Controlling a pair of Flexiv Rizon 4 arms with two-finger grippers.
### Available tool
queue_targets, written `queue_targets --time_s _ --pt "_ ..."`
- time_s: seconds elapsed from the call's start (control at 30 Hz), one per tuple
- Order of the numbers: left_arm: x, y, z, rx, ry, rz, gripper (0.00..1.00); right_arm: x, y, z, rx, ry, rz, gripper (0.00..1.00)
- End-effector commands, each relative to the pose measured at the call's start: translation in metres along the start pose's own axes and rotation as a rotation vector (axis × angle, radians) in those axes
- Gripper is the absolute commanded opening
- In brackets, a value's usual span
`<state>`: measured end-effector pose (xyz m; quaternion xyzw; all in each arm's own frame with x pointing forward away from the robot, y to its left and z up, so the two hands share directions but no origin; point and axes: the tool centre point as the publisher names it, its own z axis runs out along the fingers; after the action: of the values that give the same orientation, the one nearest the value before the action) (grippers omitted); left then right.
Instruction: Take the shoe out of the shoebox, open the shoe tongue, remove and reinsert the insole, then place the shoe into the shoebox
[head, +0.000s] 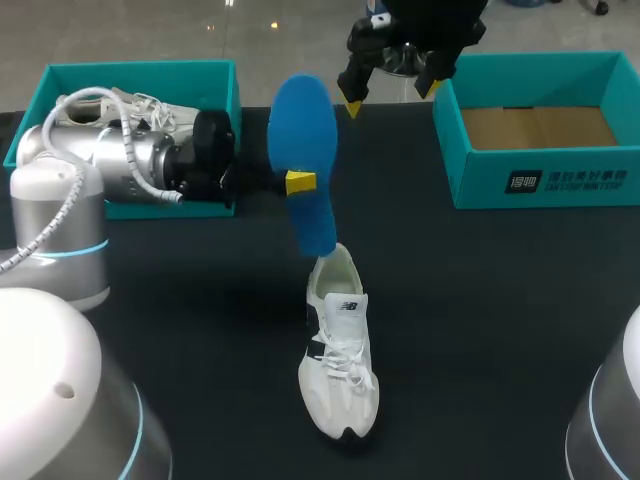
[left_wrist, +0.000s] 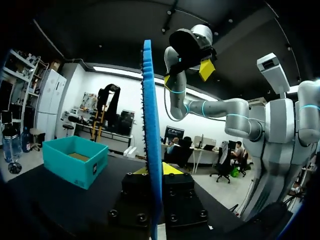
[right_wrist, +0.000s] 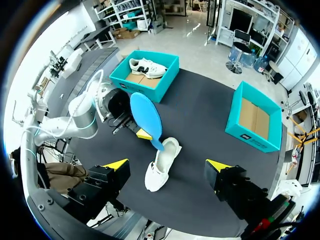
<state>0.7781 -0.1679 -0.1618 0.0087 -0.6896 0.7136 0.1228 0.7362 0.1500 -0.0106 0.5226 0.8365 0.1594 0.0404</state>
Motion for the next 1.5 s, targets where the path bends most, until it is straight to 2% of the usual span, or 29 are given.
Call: queue_targets --time_s 0.03,0.77,0.87,1.0,1.03,1.2,1.5 --pt "0.002 0.001 0.001 -0.019 -0.065 0.027 0.0 0.0 0.001 0.0 0.001 0.0 0.001 1.0" --pt "0.001 0.004 0.002 -0.027 -0.065 -0.012 0.0 0.0 0.001 0.0 0.001 0.0 0.001 1.0" --pt "0.002 -0.015 0.006 -0.064 -0.02 0.25 0.0 0.0 0.001 0.0 0.001 0.0 0.001 1.0" --pt "0.009 -0.03 0.011 -0.066 0.073 0.548 0.0 0.0 0.001 0.0 0.001 0.0 0.001 1.0" --pt "0.01 -0.03 0.011 -0.039 0.076 0.592 0.0 0.0 0.001 0.0 0.001 0.0 0.001 1.0" --pt "0.016 -0.026 0.01 -0.055 0.063 0.716 0.0 0.0 0.001 0.0 0.001 0.0 0.001 1.0" --pt "0.017 -0.01 0.01 -0.083 0.048 0.776 0.0 0.0 0.001 0.0 0.001 0.0 0.001 1.0"
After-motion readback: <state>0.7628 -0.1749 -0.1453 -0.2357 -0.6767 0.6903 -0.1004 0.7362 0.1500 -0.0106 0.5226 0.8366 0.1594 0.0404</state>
